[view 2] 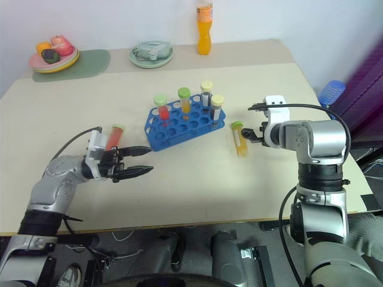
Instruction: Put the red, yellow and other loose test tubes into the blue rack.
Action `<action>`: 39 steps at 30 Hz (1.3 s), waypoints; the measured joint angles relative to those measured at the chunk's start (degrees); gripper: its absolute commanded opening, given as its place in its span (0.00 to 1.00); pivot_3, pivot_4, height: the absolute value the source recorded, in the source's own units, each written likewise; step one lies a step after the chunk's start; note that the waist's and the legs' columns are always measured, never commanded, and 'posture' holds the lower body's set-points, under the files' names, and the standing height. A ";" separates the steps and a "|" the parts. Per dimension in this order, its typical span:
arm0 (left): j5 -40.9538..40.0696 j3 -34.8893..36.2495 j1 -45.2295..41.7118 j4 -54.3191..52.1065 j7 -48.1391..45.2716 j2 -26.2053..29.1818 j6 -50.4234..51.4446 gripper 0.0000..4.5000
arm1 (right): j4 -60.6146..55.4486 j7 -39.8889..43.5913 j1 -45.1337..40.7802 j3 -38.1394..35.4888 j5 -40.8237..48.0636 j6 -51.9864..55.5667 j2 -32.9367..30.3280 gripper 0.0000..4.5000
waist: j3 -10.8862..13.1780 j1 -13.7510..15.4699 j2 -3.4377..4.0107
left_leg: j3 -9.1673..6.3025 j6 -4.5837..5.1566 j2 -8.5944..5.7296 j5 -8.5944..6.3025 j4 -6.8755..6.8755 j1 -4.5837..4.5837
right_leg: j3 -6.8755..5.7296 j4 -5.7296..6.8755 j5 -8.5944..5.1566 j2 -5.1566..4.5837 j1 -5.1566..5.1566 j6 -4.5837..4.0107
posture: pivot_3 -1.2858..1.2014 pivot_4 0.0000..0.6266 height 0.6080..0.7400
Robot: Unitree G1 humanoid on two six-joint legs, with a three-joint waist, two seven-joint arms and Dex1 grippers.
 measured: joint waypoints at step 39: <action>2.26 -0.53 2.09 -8.97 5.40 -0.04 1.17 0.68 | -1.09 18.80 0.66 21.95 -1.31 -17.29 -5.21 0.19 | -0.05 0.19 -0.08 | 0.00 0.04 0.00 -0.03 0.05 -0.01 | -0.02 -0.03 0.01 0.02 0.01 0.02 | 0.52 0.24 1.00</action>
